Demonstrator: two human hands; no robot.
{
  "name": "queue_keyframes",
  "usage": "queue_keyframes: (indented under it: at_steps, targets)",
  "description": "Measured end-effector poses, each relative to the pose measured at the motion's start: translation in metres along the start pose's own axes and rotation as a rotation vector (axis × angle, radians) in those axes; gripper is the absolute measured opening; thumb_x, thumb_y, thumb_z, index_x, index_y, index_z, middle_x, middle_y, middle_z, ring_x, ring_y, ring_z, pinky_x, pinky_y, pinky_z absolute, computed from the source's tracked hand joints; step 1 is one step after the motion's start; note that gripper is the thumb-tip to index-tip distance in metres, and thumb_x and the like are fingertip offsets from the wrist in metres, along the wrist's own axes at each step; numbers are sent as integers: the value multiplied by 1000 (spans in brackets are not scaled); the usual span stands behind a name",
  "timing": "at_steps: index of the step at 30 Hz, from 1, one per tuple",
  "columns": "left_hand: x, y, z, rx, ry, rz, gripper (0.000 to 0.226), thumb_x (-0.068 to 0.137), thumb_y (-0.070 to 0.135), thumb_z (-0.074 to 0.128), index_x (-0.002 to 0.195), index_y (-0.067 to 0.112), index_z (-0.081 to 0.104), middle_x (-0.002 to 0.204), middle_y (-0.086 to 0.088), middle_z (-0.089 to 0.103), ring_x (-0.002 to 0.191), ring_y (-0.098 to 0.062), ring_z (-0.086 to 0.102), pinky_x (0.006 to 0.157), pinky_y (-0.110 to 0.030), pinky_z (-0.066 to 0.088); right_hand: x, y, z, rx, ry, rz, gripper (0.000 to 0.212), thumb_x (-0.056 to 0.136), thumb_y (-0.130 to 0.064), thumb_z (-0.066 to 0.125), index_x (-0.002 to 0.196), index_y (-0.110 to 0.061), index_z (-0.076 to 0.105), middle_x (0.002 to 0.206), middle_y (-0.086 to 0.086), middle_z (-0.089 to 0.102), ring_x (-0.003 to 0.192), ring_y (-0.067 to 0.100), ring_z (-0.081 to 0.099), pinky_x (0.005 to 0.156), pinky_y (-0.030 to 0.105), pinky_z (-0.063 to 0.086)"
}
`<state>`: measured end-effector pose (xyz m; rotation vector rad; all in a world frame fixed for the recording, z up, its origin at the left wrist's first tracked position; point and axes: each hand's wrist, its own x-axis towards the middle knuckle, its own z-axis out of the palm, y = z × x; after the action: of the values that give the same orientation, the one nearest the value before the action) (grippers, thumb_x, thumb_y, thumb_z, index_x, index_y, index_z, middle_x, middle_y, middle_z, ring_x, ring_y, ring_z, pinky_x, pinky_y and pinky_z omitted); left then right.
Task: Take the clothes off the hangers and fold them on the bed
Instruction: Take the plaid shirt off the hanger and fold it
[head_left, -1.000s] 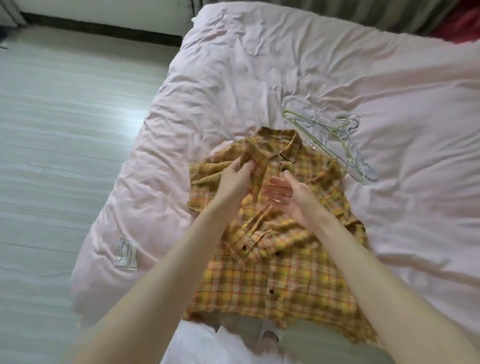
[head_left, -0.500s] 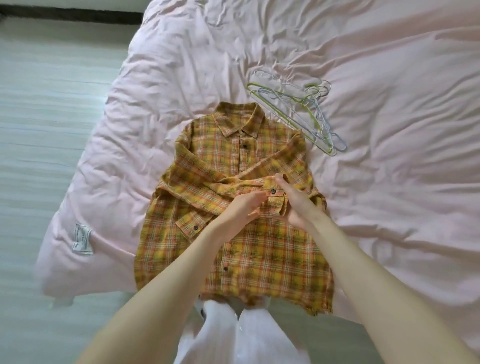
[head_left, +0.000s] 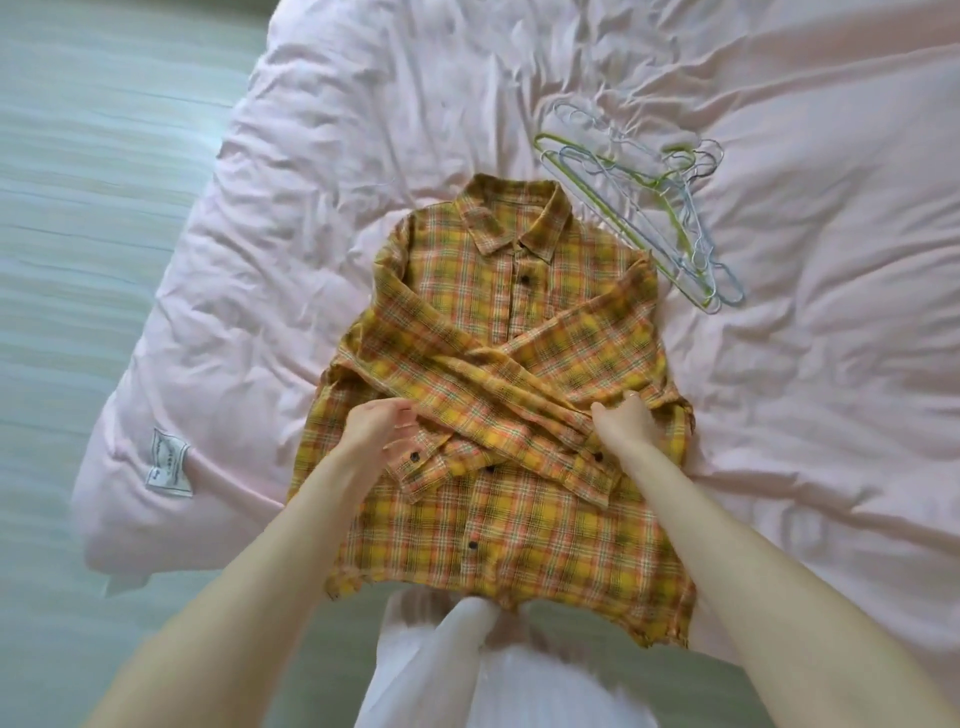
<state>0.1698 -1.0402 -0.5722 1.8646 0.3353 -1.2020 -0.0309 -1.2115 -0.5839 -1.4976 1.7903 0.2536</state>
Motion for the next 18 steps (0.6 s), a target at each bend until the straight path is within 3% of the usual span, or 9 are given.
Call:
queue_keyframes:
  at_steps: [2,5,8,11,13,14,16,17,18]
  targets:
    - [18,6,-21,-109,91,-29,19,98,15,46,109,5,58,90,-7,63,79,-19,61,66,-29,52,0,-34,12,-52,24,-129,54,97,-37,44,142,-9,35,141,10,44,128,31,43,105,50,37]
    - [42,15,-43,-219,173,-87,26,100,24,42,110,3,55,82,-6,60,68,-16,55,69,-28,52,-4,-86,34,-50,-24,-357,47,97,-42,41,131,-12,49,127,4,56,115,24,53,96,42,45]
    - [68,29,-55,-293,123,-151,35,95,38,52,106,5,55,96,-9,62,81,-19,60,75,-33,54,-3,-151,65,-82,-137,-489,53,94,-52,40,129,-14,51,125,2,58,114,20,53,99,41,44]
    - [84,39,-61,-412,23,-282,42,92,44,54,106,5,56,106,-9,64,88,-20,62,74,-33,51,0,-201,94,-162,-270,-512,82,81,-77,33,137,-17,44,135,1,52,125,23,46,106,50,35]
    - [89,43,-65,-510,-11,-366,43,91,44,57,111,6,57,108,-7,65,94,-20,63,83,-35,51,3,-225,107,-208,-299,-528,91,75,-84,31,135,-17,45,134,1,53,125,25,47,106,53,34]
    - [92,45,-67,-547,-22,-397,41,90,42,59,112,8,57,108,-6,65,98,-20,62,90,-37,49,6,-237,113,-235,-299,-538,89,75,-84,31,129,-16,51,124,1,58,117,24,52,102,51,38]
    - [97,50,-71,-598,-29,-451,34,89,36,63,109,9,57,106,-4,64,103,-20,59,98,-38,45,12,-258,125,-267,-293,-560,68,78,-79,37,87,-16,61,80,-1,60,77,21,59,81,39,46]
    - [100,52,-73,-619,-25,-474,26,88,30,65,104,10,58,104,-4,64,104,-20,59,100,-38,43,16,-268,132,-284,-294,-574,58,81,-74,42,65,-18,50,62,-3,49,57,18,49,67,32,42]
    - [104,52,-74,-628,-21,-490,16,88,24,64,98,12,60,102,-3,65,104,-20,58,100,-38,43,19,-276,136,-306,-309,-573,55,84,-65,49,56,-19,38,53,-4,38,48,15,37,59,30,35]
